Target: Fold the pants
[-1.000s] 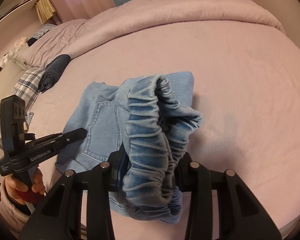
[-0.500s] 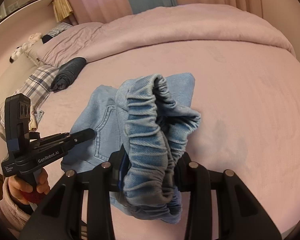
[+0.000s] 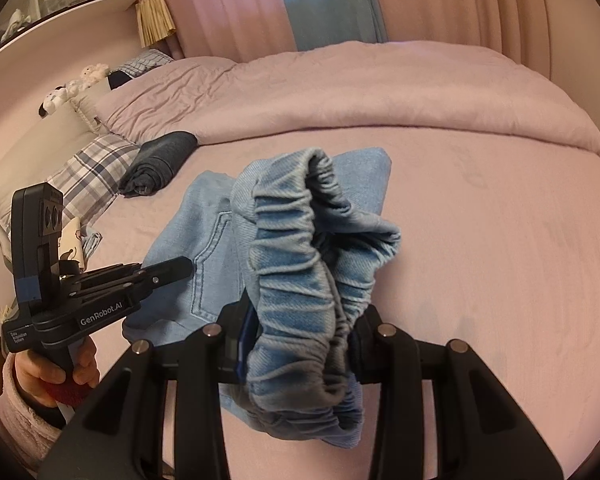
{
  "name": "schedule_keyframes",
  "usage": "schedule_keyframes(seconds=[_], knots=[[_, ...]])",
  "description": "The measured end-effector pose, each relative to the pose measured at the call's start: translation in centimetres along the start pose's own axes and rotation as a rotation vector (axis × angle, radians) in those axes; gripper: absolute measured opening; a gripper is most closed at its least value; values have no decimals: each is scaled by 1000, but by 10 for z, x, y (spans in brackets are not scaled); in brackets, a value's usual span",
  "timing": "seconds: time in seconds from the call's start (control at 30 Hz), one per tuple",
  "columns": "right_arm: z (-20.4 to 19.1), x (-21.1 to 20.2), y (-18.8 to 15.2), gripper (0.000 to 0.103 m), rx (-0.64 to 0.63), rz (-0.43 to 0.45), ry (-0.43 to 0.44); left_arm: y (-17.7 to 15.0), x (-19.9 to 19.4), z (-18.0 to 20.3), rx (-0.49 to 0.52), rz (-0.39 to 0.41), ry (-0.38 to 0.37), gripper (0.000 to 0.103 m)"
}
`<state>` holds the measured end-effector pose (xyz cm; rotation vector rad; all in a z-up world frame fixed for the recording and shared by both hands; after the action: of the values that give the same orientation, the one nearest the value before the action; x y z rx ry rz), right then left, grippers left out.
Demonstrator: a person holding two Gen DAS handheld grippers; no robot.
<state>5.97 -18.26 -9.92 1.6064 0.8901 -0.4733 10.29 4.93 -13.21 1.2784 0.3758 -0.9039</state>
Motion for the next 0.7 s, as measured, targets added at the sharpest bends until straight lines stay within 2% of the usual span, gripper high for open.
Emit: schedule_keyframes(seconds=[0.3, 0.7], knots=[[-6, 23, 31, 37, -32, 12, 9, 26, 11, -16, 8, 16, 42, 11], [-3, 73, 60, 37, -44, -12, 17, 49, 44, -39, 3, -12, 88, 11]])
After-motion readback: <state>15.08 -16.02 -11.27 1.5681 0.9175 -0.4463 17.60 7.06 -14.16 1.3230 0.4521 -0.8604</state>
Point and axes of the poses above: each gripper's, at about its wrist camera, not at the fingertips, and x roughly the way its jaws point, z to its right, y to its top, the point moved 3 cm from there along x, roughly the way its jaws point, and after that the axes turned 2 degrees about -z, right-handed, at the moved point
